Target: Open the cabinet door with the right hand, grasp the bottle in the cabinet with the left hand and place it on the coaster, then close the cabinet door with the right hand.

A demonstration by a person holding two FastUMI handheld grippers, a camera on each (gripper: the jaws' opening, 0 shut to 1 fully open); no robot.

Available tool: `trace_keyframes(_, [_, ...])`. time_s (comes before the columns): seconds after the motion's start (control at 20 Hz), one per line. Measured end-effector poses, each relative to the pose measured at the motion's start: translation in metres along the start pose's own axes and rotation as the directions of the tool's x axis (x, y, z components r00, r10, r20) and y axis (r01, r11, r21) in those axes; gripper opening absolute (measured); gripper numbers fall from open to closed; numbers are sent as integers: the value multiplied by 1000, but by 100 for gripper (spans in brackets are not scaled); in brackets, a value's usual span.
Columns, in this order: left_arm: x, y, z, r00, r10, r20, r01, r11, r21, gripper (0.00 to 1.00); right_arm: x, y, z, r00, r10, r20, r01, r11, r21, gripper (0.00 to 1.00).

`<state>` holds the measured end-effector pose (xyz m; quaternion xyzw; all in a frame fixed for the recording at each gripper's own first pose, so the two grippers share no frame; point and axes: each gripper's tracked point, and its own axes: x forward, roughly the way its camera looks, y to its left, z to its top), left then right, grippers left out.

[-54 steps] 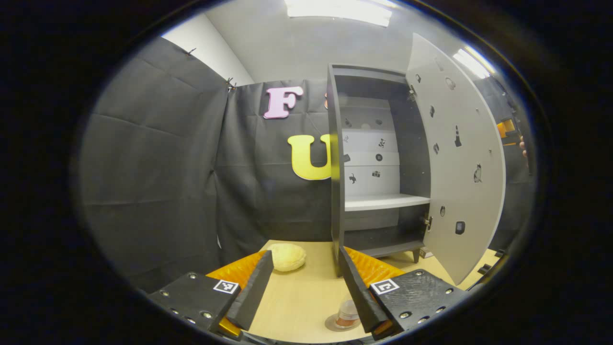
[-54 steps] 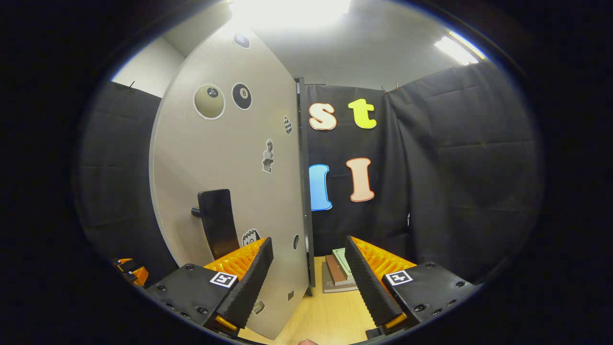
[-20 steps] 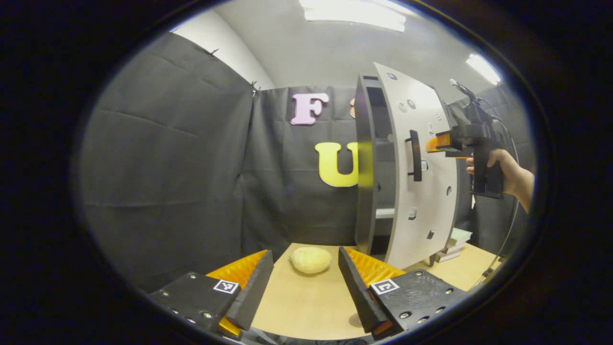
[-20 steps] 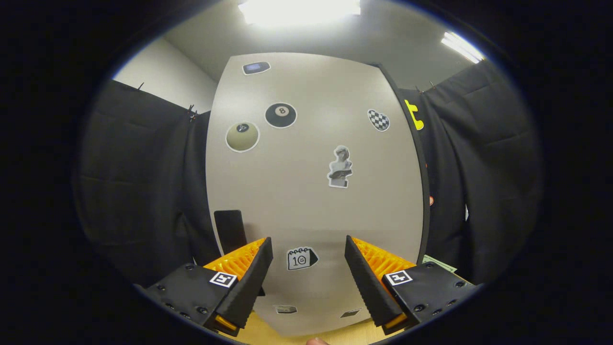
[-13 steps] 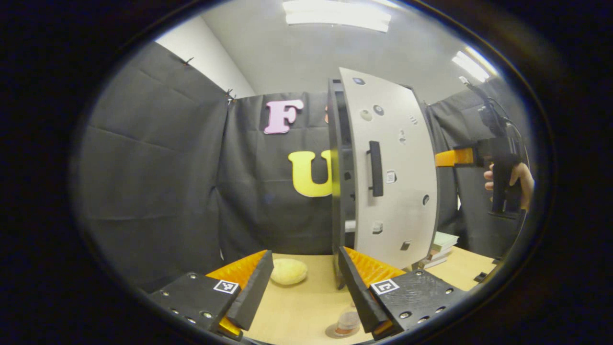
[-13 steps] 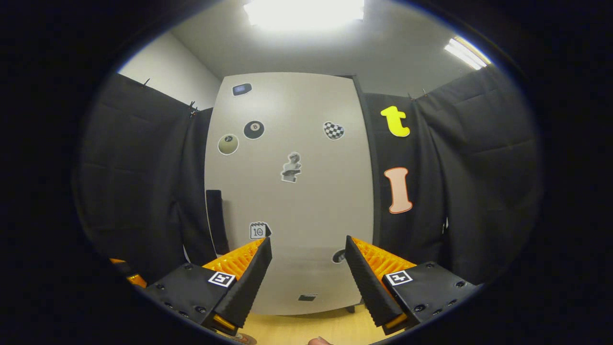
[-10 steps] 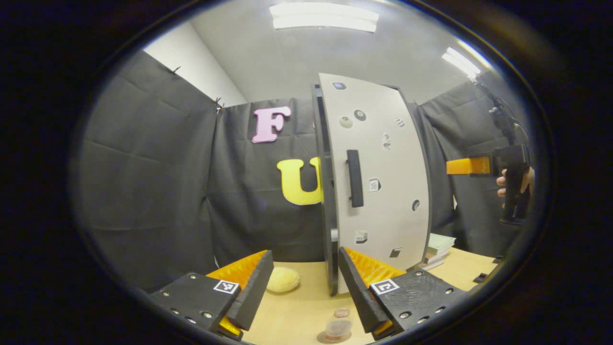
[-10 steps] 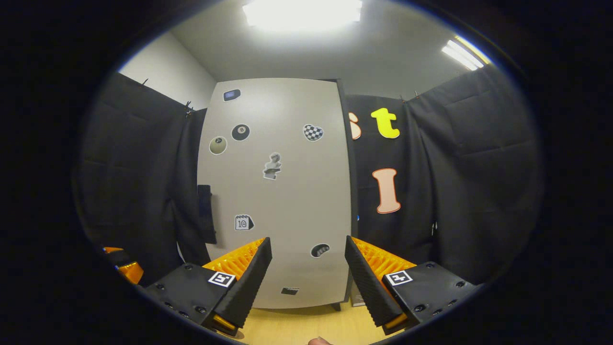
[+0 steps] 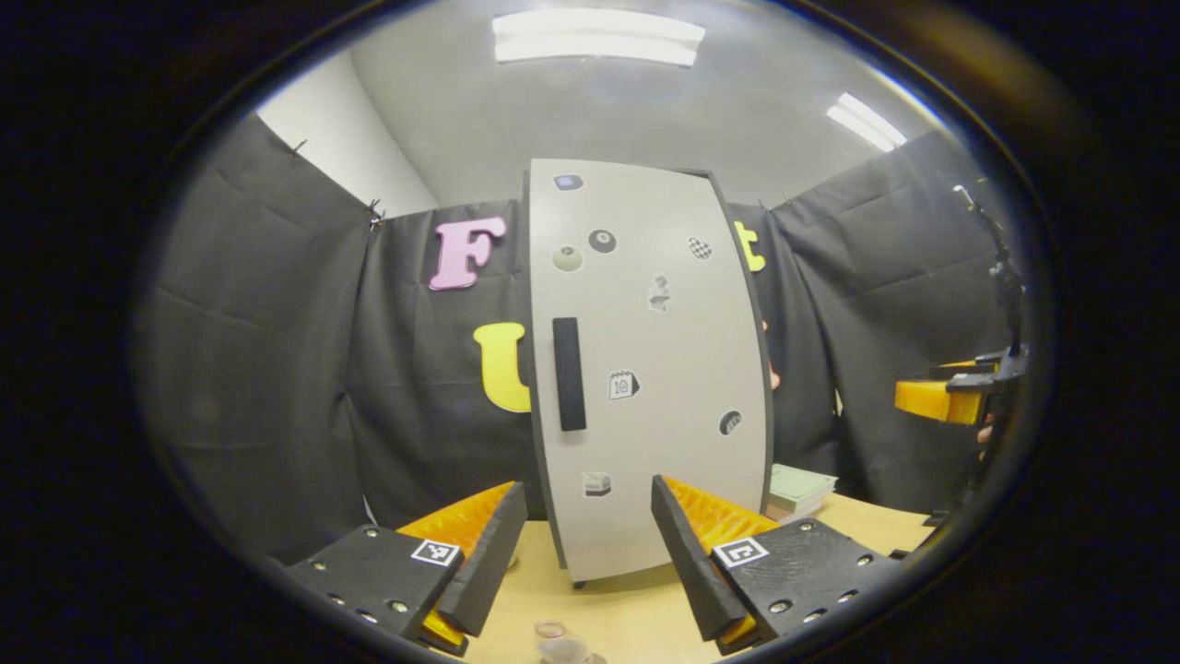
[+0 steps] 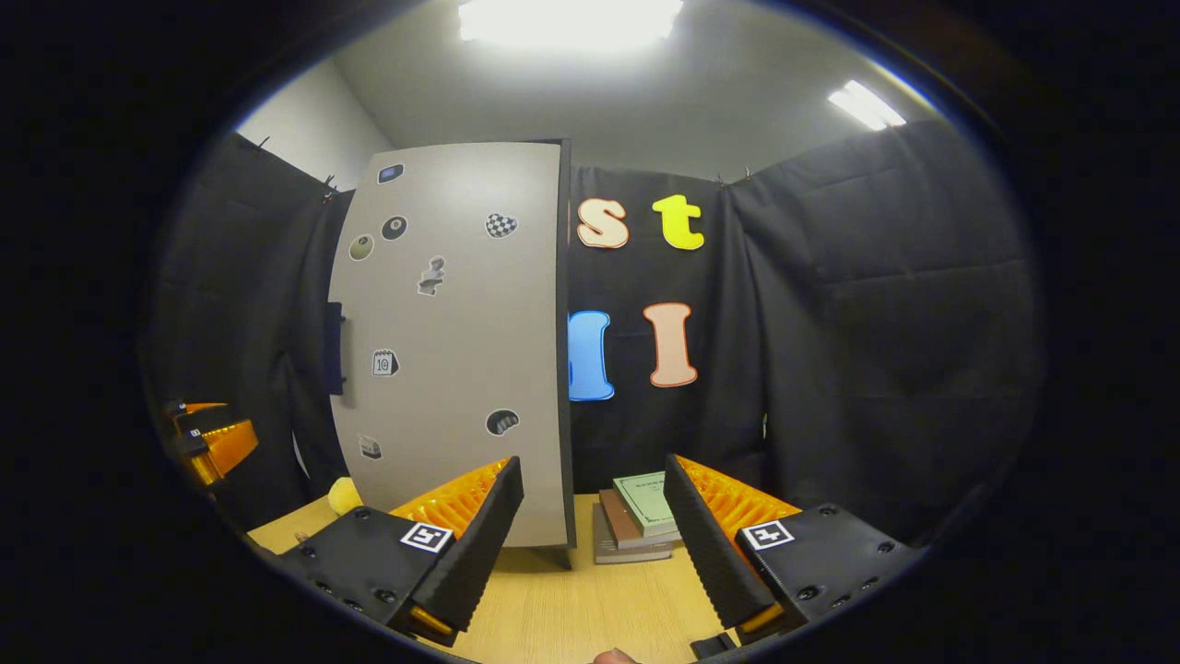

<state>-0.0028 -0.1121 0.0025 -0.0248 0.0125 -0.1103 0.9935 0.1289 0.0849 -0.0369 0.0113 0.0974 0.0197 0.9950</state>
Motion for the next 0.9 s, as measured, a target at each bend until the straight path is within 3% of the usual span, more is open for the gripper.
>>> trace_keyframes(0.3, [-4,-10,-7,1000,7,-21,-7,1000,-24,82,-6,-13,-6,1000,3,-19,-2,1000,19,98])
trace_keyframes(0.75, [-17,13,-14,997,61,-50,-63,997,-38,82,-7,12,-2,999,41,-9,-41,999,-13,98])
trace_keyframes(0.8, [-18,15,-14,997,63,-51,-65,997,-41,87,-9,12,0,999,41,0,-41,999,-14,98])
trace_keyframes(0.85, [-17,18,-13,996,66,-51,-69,997,-44,82,-9,14,2,999,40,5,-40,999,-16,98])
trace_keyframes(0.9, [-18,20,-12,996,69,-51,-71,996,-46,82,-9,16,3,999,41,6,-41,999,-18,92])
